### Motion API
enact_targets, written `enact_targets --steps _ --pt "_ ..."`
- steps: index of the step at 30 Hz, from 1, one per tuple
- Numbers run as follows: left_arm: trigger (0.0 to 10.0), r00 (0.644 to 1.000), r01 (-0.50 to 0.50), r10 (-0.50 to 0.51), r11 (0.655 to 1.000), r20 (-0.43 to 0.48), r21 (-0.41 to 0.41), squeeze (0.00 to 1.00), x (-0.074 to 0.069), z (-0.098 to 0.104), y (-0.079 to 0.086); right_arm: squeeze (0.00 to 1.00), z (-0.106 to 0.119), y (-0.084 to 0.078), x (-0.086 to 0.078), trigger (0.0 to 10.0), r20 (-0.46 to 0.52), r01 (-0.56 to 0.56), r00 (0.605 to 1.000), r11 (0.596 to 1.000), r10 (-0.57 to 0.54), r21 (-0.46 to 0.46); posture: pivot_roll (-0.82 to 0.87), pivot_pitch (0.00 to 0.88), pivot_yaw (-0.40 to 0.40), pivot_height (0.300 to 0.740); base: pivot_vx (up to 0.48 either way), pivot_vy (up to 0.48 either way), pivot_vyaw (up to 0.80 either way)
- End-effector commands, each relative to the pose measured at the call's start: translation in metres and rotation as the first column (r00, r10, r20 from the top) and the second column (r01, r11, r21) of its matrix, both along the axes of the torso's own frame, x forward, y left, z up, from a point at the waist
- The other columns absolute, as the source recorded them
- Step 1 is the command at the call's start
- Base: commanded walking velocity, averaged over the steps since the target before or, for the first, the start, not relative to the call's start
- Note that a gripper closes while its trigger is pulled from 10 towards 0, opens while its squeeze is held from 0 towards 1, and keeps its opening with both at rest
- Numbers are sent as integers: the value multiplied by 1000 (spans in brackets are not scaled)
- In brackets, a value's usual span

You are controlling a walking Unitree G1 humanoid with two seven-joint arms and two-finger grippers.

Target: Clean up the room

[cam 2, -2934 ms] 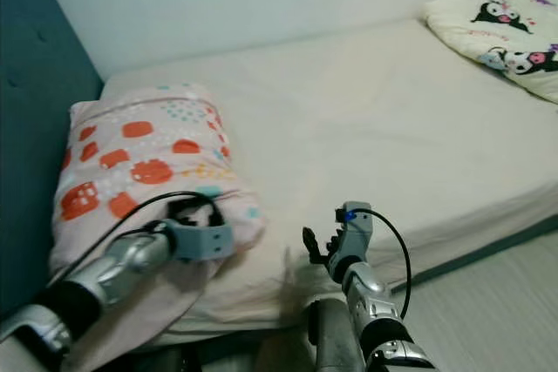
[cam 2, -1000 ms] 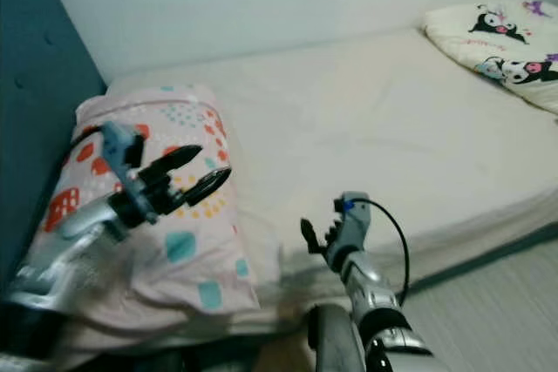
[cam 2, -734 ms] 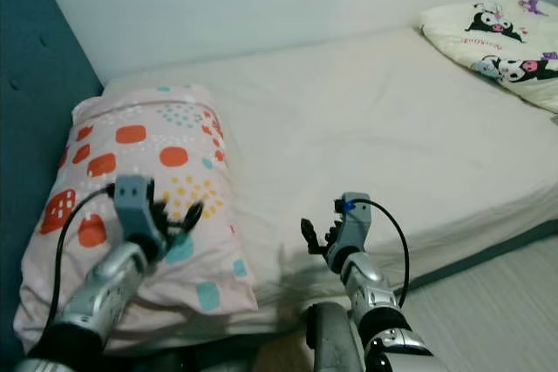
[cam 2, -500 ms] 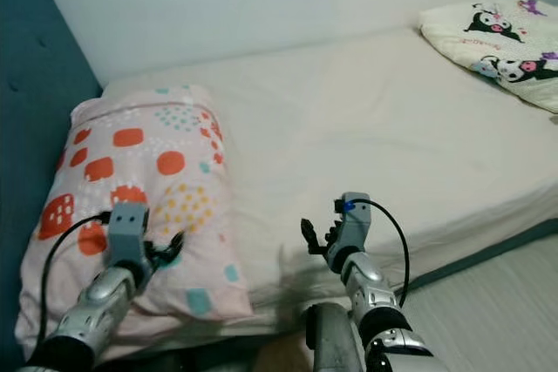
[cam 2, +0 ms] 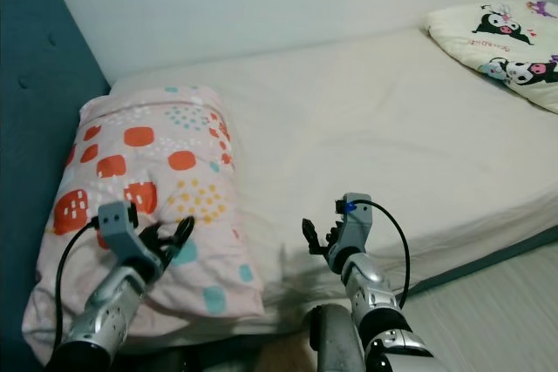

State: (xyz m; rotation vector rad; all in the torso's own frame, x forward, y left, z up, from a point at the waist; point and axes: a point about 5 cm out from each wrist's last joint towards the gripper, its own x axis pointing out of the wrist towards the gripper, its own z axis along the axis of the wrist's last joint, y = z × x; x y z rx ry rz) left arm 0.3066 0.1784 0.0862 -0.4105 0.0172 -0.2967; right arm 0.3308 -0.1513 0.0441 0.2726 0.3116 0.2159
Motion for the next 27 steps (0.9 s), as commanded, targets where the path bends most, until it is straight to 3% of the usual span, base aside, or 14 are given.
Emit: enact_targets --steps 1,3,4,6,8,10,12,15,20,24,27 --pt "10000 981 190 -190 982 28 11 0 -10 5 -8 0 2 -1 1 10000 10 12 1000 1000 -12 22 -107 94 -1 595 0 0 0" --pt "10000 935 352 -354 935 28 50 0 -22 6 -9 0 2 -2 1 10000 9 15 1000 1000 -16 21 -106 94 -2 595 0 0 0" --pt "10000 935 352 -354 935 28 50 0 -22 6 -9 0 2 -2 1 10000 9 15 1000 1000 -16 21 -106 94 -2 595 0 0 0" --pt "10000 886 461 -463 884 11 80 0 -35 2 0 0 2 -2 1 10000 13 16 1000 1000 -16 19 -107 96 0 595 0 0 0" --pt "10000 864 500 -503 861 2 94 0 -41 2 11 0 3 -3 0 10000 35 16 999 999 -17 29 -104 96 0 595 0 0 0" --pt "10000 881 471 -473 878 10 90 0 -39 5 17 0 1 -4 0 10000 28 22 999 1000 -22 10 -100 98 2 600 0 0 0" --pt "10000 932 361 -363 931 21 50 0 -28 8 25 0 -5 -6 -4 10000 -1 31 1000 999 -31 -26 -97 99 2 610 0 0 0" --pt "10000 956 294 -294 955 19 -26 0 -23 8 21 0 -17 -8 -11 10000 -67 59 996 998 -60 -20 -94 97 -1 625 0 0 0" --pt "10000 958 284 -286 956 -15 -79 0 -24 -4 15 0 -31 -4 -22 10000 -124 36 991 998 -43 -54 -91 95 -9 639 0 0 0" --pt "10000 952 294 -306 930 -25 -221 0 -31 -20 8 0 -46 3 -36 10000 -176 -6 984 998 -4 -57 -95 87 -17 659 0 0 0" --pt "10000 952 288 -305 926 -34 -245 0 -35 -25 11 0 -48 2 -38 10000 -186 -7 983 998 -4 -57 -93 84 -14 669 0 0 0"
